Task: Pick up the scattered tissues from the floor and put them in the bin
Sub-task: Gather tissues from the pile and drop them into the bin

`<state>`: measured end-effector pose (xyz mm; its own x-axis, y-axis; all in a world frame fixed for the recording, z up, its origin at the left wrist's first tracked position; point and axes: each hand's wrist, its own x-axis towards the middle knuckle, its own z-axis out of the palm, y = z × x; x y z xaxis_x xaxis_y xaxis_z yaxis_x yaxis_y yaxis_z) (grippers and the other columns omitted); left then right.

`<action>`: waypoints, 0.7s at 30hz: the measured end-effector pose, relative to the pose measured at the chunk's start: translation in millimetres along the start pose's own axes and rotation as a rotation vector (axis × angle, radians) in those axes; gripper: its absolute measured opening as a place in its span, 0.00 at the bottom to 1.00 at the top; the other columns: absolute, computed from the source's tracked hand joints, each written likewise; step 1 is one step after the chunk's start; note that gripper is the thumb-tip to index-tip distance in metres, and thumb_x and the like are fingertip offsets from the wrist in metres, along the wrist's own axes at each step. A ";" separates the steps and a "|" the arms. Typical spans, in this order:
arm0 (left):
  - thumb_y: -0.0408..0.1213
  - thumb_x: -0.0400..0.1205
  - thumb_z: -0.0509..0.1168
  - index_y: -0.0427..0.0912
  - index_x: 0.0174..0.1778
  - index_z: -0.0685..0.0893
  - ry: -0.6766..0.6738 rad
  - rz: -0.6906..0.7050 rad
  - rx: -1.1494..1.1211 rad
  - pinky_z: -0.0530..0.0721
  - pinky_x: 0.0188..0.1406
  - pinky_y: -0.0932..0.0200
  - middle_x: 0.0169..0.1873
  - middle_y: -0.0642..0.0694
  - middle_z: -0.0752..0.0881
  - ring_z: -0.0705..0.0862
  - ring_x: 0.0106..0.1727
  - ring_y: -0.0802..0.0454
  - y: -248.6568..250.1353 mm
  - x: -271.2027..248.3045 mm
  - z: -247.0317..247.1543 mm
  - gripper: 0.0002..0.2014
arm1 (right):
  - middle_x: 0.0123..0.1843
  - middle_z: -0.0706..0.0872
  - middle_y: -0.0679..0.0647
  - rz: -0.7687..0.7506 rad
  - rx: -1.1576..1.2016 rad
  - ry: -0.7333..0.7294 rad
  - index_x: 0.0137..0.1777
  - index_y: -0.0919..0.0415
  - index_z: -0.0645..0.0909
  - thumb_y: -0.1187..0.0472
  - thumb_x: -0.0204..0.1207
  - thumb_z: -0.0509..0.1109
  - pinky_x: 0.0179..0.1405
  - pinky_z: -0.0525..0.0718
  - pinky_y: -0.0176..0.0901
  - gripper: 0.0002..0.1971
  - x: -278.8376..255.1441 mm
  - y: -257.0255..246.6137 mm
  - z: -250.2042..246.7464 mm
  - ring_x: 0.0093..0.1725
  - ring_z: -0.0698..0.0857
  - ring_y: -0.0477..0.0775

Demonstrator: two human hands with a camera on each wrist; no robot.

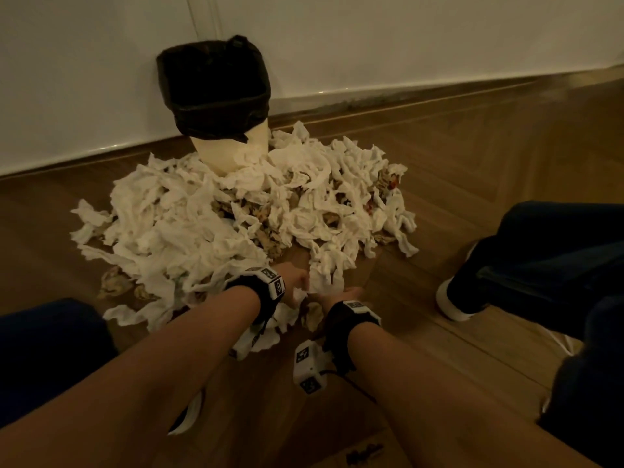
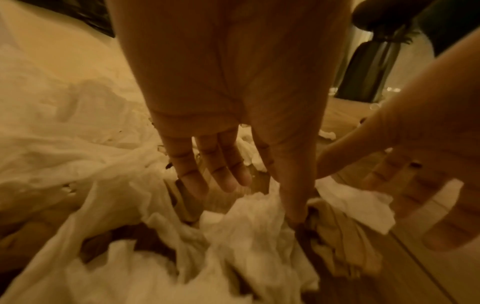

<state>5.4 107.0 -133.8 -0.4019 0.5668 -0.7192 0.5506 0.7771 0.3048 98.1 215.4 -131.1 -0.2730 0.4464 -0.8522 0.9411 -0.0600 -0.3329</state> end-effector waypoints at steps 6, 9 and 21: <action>0.47 0.71 0.76 0.53 0.70 0.68 -0.067 -0.032 0.240 0.77 0.62 0.42 0.68 0.38 0.68 0.74 0.66 0.34 -4.8 -5.9 21.4 0.34 | 0.82 0.54 0.60 0.005 -0.445 0.041 0.82 0.55 0.46 0.33 0.69 0.66 0.73 0.67 0.54 0.49 -4.4 5.4 20.1 0.78 0.61 0.64; 0.42 0.74 0.74 0.53 0.71 0.66 -0.040 -0.045 0.253 0.78 0.60 0.42 0.68 0.38 0.68 0.74 0.66 0.34 -8.1 -7.1 27.2 0.32 | 0.83 0.51 0.58 -0.040 -0.600 0.068 0.83 0.56 0.44 0.37 0.76 0.62 0.77 0.64 0.56 0.44 -4.1 9.3 21.7 0.80 0.58 0.62; 0.31 0.76 0.70 0.55 0.77 0.58 -0.027 -0.084 0.230 0.77 0.63 0.39 0.76 0.35 0.57 0.69 0.72 0.32 -8.8 0.3 31.7 0.37 | 0.76 0.56 0.60 -0.049 -0.326 0.178 0.73 0.48 0.58 0.44 0.65 0.78 0.63 0.74 0.60 0.41 13.7 15.7 18.3 0.73 0.64 0.69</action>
<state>23.7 91.7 -156.6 -0.4355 0.4927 -0.7534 0.6691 0.7370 0.0952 105.5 204.2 -155.4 -0.3069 0.5918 -0.7454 0.9498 0.2400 -0.2005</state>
